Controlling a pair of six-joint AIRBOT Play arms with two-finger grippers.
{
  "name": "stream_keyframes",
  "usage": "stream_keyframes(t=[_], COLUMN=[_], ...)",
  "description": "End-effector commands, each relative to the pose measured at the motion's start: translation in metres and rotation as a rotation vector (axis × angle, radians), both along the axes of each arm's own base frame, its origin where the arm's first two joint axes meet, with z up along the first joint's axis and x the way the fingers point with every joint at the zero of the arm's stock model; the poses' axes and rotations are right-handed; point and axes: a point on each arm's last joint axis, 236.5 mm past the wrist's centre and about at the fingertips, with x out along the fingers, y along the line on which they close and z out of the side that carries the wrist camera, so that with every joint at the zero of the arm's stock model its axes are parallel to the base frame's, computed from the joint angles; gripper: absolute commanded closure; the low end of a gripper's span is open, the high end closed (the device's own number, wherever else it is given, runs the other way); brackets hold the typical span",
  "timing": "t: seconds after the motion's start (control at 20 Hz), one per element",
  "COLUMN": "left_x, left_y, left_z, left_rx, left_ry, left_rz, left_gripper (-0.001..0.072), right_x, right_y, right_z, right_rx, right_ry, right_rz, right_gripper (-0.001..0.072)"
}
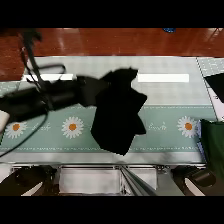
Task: Fold the shirts.
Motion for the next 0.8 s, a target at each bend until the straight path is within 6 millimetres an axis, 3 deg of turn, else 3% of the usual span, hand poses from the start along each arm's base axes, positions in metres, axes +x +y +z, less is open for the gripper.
stream_keyframes(t=[0.0,0.15,0.2,0.25,0.3,0.4,0.45,0.55,0.65,0.75], left_x=[-0.016,-0.034,-0.043,-0.05,-0.053,-0.045,-0.034,-0.006,0.023,0.04], left_y=[0.017,0.048,0.054,0.058,0.06,0.066,0.074,0.107,0.156,0.2], left_z=[-0.121,-0.219,-0.24,-0.253,-0.257,-0.25,-0.241,-0.221,-0.198,-0.185], left_rx=[0.123,0.266,0.299,0.328,0.343,0.341,0.341,0.378,0.418,0.398], left_ry=[0.192,0.36,0.409,0.455,0.482,0.499,0.498,0.482,0.466,0.482], left_rz=[0.042,0.078,0.076,0.062,0.053,0.059,0.08,0.144,0.255,0.374], left_gripper=[0.0684,0.0682,0.0597,0.0311,0.0201,0.0201,0.0202,0.0202,0.0202,0.0202], right_x=[0.004,0.013,0.015,0.015,0.014,0.014,0.017,0.03,0.042,0.044], right_y=[0.004,0.006,0.007,0.007,0.007,0.007,0.006,-0.015,-0.06,-0.125], right_z=[-0.045,-0.115,-0.143,-0.168,-0.194,-0.228,-0.233,-0.218,-0.185,-0.168], right_rx=[-0.011,-0.015,-0.01,-0.004,-0.005,-0.019,-0.038,-0.085,-0.106,-0.085], right_ry=[0.101,0.215,0.257,0.3,0.352,0.427,0.437,0.409,0.362,0.335], right_rz=[-0.005,-0.041,-0.06,-0.082,-0.1,-0.121,-0.115,-0.134,-0.232,-0.414], right_gripper=[0.0304,0.0304,0.0304,0.0304,0.0303,0.0303,0.0303,0.0303,0.0303,0.0303])
